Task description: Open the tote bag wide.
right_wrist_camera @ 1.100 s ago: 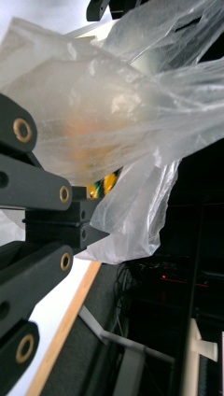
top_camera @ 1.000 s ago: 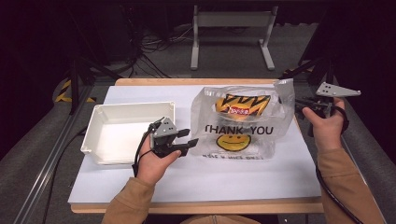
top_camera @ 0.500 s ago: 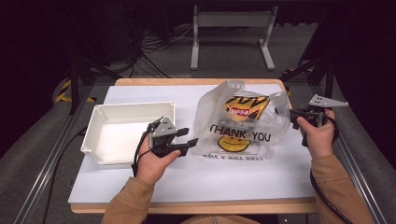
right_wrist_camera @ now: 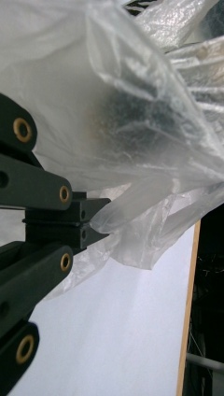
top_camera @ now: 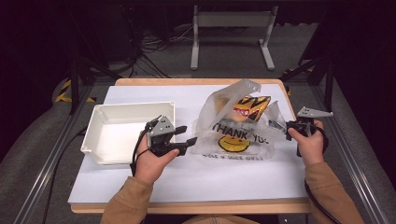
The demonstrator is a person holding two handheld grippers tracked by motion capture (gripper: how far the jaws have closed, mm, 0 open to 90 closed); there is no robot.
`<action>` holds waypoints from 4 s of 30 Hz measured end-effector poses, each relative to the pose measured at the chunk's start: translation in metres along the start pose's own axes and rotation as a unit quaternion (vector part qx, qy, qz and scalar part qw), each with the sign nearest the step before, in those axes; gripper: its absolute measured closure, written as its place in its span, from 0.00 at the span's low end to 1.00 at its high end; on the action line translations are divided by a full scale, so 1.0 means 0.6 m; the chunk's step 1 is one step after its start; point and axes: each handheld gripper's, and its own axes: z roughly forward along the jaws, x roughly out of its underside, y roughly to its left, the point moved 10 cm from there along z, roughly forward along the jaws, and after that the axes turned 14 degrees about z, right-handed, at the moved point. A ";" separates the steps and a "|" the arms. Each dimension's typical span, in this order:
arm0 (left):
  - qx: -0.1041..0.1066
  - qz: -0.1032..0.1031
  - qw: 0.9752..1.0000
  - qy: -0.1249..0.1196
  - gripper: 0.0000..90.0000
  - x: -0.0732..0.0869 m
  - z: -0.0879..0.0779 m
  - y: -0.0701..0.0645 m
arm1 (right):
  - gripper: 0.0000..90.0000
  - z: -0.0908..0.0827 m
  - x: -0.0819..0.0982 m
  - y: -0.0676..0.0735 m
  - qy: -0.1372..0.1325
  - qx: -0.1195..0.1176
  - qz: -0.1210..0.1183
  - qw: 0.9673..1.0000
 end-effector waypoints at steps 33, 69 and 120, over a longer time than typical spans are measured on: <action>-0.029 0.047 0.996 -0.077 0.09 -0.153 -0.003 0.006 | 0.53 -0.199 -0.051 0.010 -0.087 0.051 -0.010 0.995; -0.060 0.031 0.995 -0.079 0.99 -0.160 0.048 0.111 | 0.52 -0.229 -0.062 0.030 -0.106 0.046 -0.024 0.993; -0.014 -0.049 0.998 0.024 0.97 -0.003 0.149 0.045 | 0.52 -0.202 -0.059 0.066 -0.083 0.030 -0.054 0.995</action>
